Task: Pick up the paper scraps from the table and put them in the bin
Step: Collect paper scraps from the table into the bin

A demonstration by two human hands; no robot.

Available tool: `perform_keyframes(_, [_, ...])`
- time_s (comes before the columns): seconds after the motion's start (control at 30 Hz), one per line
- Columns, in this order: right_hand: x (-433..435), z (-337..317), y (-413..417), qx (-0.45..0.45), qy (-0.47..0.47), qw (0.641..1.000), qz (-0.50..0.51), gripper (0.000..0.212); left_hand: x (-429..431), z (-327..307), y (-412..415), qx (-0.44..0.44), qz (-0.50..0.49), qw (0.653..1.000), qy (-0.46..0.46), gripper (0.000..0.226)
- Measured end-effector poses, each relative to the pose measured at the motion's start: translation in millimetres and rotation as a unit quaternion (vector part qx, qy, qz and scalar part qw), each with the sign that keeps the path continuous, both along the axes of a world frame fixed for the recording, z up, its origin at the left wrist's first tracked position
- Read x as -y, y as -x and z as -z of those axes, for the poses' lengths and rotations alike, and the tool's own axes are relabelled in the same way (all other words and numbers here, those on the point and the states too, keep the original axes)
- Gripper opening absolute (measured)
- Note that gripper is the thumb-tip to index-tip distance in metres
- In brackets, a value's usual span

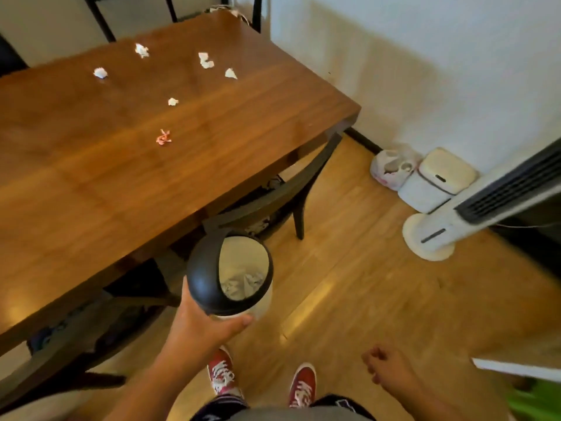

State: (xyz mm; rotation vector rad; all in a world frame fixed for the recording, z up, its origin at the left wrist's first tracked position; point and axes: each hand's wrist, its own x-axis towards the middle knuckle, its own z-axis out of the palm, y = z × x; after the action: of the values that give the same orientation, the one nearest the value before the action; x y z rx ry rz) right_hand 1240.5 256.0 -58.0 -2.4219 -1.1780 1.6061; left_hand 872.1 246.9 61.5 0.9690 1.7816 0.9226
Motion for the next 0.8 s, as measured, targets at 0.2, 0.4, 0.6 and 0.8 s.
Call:
perform_keyframes(0.2, [-40,-5,-35,-0.009,-0.013,0.999,-0.031,0.015,-39,-10,-29,-0.041,0.009,0.998,-0.049,0.141])
perform_keyframes(0.4, [-130,-21,-22,-0.031,-0.078,0.994,-0.064,0.013,-111,-23,-10,-0.049,0.008,0.993,-0.107,0.135])
perform_keyframes(0.6, [-249,-61,18,-0.082,-0.134,0.982,-0.104,0.012,-210,-24,28,-0.040,-0.027,0.988,-0.149,0.129])
perform_keyframes(0.8, [-360,-130,84,-0.098,-0.254,0.955,-0.122,0.005,-283,-18,64,-0.028,-0.055,0.989,-0.137,0.118])
